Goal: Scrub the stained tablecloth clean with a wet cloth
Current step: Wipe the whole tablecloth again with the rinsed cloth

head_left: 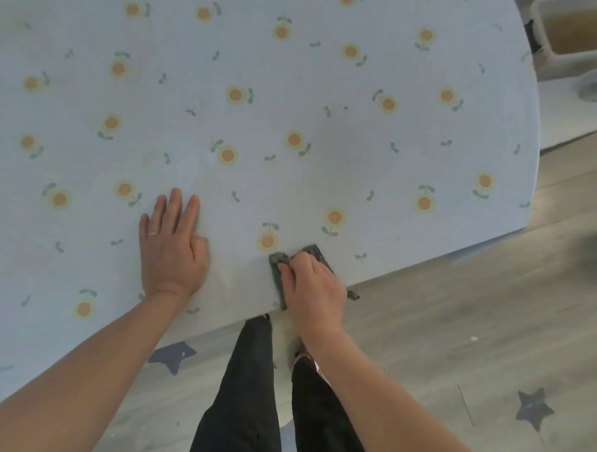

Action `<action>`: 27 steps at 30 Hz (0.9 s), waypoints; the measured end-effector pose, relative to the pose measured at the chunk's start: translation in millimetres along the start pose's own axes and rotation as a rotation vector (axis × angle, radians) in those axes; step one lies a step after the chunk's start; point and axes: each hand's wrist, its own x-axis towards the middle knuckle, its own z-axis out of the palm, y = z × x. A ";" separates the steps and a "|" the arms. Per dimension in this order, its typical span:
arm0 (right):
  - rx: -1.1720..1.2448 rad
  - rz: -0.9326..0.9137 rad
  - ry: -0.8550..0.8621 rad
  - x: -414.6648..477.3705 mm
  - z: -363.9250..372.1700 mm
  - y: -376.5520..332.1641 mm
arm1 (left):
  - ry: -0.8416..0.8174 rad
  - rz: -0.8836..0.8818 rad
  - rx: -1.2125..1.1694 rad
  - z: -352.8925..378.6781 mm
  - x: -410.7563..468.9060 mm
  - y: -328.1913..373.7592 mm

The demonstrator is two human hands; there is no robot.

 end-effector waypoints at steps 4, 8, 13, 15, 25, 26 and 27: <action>-0.089 -0.047 -0.050 35.8 -30.2 47.5 | -0.023 -0.006 0.006 -0.2 3.0 3.5; -0.008 0.298 0.181 100.5 -44.3 76.7 | -0.037 -0.018 0.015 -2.9 4.6 -2.0; 0.053 0.288 0.223 77.1 -11.1 28.1 | -0.035 -0.012 0.007 -5.2 3.6 -3.2; 0.034 0.158 0.129 46.1 7.9 -3.8 | -0.034 -0.008 -0.001 -5.0 3.2 -2.2; -0.156 -0.574 -0.206 8.2 32.1 -45.6 | -0.155 0.150 -0.006 -22.4 -0.9 -37.9; -0.170 -0.565 -0.187 22.2 26.1 -35.5 | -0.155 0.130 0.012 -25.1 -6.5 -48.6; -0.169 -0.512 -0.141 38.6 19.2 -25.1 | -0.151 0.096 0.037 -27.7 -13.5 -58.9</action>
